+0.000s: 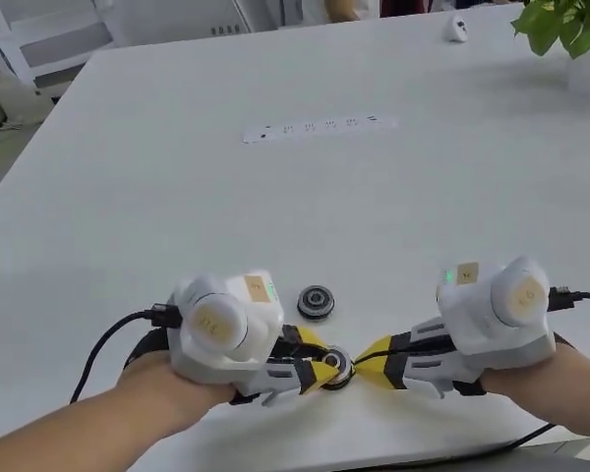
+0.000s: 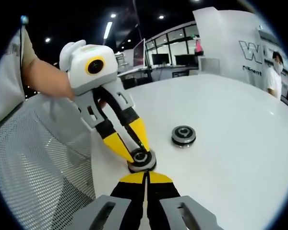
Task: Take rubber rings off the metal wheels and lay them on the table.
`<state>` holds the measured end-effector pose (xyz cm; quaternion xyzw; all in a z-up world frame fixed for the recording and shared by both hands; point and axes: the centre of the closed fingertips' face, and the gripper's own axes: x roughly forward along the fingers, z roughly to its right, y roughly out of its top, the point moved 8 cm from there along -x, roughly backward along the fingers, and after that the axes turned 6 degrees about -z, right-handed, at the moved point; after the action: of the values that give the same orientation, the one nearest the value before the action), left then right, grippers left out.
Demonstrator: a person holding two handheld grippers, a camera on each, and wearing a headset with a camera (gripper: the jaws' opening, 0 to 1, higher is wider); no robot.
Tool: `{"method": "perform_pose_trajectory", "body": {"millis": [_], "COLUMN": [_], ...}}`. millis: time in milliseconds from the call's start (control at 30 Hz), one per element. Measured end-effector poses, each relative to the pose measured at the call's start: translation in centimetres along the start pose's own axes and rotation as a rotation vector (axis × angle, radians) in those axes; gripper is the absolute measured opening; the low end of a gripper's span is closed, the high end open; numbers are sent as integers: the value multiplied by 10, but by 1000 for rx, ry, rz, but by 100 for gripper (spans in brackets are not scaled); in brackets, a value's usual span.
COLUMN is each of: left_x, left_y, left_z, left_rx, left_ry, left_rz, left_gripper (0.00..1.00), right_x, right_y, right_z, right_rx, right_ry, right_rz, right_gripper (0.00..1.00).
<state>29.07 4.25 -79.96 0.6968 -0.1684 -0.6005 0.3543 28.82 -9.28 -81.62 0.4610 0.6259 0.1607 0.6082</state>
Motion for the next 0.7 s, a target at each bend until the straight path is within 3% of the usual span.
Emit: {"method": "perform_pose_trajectory", "body": {"millis": [400, 700], "left_x": [0, 0], "left_y": [0, 1], "left_z": [1, 1], "left_rx": [2, 11], "left_ry": [16, 33], "left_rz": [-9, -22], "left_gripper": [12, 12], "right_x": [-1, 1], "right_y": [5, 9], "right_z": [4, 2], "right_rx": [82, 73], "right_ry": [-3, -6], "right_rz": [49, 44], "right_gripper": [0, 0]}}
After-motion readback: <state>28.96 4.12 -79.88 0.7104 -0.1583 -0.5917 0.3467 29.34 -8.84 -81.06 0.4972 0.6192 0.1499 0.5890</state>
